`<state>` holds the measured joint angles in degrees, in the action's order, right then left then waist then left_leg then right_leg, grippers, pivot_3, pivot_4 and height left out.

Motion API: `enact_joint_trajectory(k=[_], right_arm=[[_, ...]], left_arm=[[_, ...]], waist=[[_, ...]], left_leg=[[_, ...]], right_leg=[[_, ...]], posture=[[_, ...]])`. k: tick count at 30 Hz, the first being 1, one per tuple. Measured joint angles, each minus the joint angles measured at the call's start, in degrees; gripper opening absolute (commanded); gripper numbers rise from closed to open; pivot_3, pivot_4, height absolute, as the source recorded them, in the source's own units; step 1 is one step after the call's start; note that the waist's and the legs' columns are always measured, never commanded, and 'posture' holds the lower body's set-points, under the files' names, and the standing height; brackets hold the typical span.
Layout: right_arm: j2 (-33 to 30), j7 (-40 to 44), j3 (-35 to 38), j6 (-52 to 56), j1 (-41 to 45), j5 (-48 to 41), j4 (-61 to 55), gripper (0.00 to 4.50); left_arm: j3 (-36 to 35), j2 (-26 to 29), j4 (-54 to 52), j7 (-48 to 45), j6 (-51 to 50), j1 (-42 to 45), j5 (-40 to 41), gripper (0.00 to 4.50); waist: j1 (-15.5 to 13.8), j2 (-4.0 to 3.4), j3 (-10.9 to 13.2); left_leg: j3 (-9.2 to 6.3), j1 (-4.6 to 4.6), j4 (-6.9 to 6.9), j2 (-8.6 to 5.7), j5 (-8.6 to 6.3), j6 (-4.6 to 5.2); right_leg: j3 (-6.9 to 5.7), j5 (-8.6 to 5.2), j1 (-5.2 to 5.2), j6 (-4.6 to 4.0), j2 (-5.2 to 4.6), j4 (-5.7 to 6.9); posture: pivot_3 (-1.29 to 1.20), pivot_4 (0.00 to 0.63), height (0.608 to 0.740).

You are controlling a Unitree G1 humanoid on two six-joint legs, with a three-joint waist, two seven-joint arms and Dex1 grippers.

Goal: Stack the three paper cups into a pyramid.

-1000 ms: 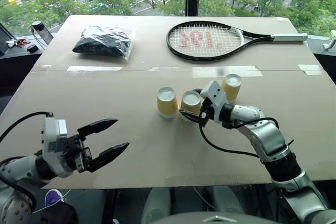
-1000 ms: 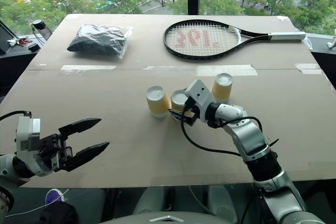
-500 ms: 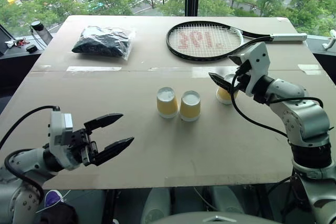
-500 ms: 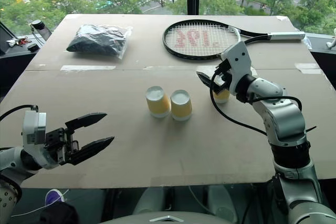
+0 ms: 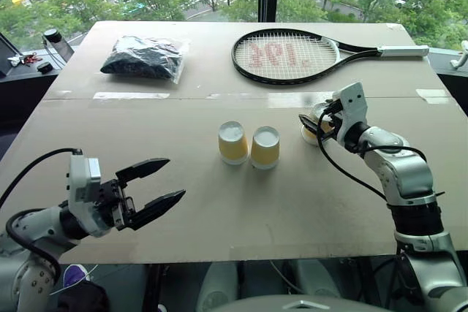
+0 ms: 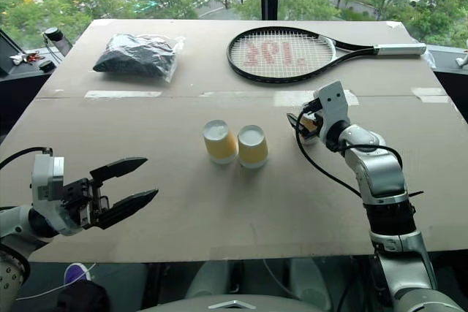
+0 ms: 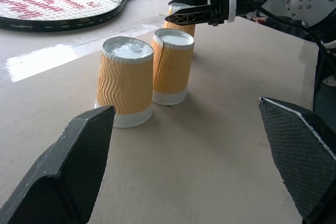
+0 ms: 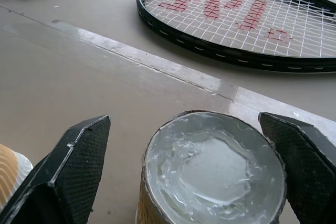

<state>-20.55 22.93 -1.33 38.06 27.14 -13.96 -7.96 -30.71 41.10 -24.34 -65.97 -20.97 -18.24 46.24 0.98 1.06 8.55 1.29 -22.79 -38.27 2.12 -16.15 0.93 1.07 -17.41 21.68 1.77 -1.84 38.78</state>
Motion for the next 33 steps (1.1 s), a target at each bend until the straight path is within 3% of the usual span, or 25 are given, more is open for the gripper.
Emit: enact_joint_trajectory(k=[4,7,10,11,18,26,33], right_arm=[[0.5,-0.43,0.65,-0.82,-0.57,-0.08,0.55,4.46],[0.85,-0.38,1.77,-2.75,-1.88,-0.07,2.11,3.6],[1.09,-0.33,1.87,-3.83,-2.48,-0.05,2.54,2.36],[1.08,-0.32,1.88,-4.24,-2.51,-0.02,2.69,2.18],[0.21,2.1,2.2,-5.34,-2.47,-1.19,1.72,2.17],[0.4,9.14,-3.27,4.45,9.77,-9.13,-9.27,2.17],[0.89,11.17,-8.78,13.82,17.09,-12.76,-10.3,2.17]], left_arm=[[0.0,0.0,0.0,0.23,0.0,0.02,0.01,4.5],[0.04,0.0,-0.07,0.26,0.0,0.02,0.01,4.5],[0.06,0.0,-0.07,0.26,0.0,0.06,0.01,4.5],[0.08,0.0,-0.08,0.26,0.0,0.1,0.01,4.5],[0.33,0.0,-0.08,0.31,-0.05,0.16,0.01,4.5],[0.37,-0.01,-0.09,1.04,-0.15,0.05,0.1,4.5],[-0.13,-0.41,-0.58,1.47,-0.13,-1.79,0.1,4.5]], waist=[[0.02,0.0,0.0],[-0.03,0.0,0.0],[0.0,0.0,0.0],[0.01,0.0,0.0],[0.05,-0.01,0.01],[0.44,-0.03,0.02],[0.46,0.0,0.0]], left_leg=[[0.0,0.0,0.0,0.0,0.0,0.0],[0.0,0.0,0.0,0.0,0.0,0.0],[0.0,0.0,0.0,0.0,0.0,0.0],[0.0,0.0,0.0,0.0,0.0,0.0],[0.01,0.0,0.0,0.0,0.0,0.0],[-0.05,0.01,0.03,0.02,0.0,0.01],[-0.1,-0.06,0.03,-0.02,-0.01,0.02]], right_leg=[[0.0,0.0,0.0,0.0,0.0,0.0],[0.0,0.0,-0.01,0.0,0.0,-0.01],[0.0,0.0,0.0,0.0,0.0,0.0],[0.0,0.0,0.0,0.0,0.01,0.0],[0.01,0.0,0.0,0.0,0.01,0.0],[-0.04,0.0,0.01,0.0,-0.01,0.01],[-0.13,0.0,0.0,0.0,-0.15,-0.06]], posture=[[0.0,0.15,0.74],[0.0,0.15,0.74],[0.0,0.15,0.74],[0.0,0.15,0.74],[0.0,0.15,0.74],[0.0,0.15,0.74],[0.0,0.15,0.74]])
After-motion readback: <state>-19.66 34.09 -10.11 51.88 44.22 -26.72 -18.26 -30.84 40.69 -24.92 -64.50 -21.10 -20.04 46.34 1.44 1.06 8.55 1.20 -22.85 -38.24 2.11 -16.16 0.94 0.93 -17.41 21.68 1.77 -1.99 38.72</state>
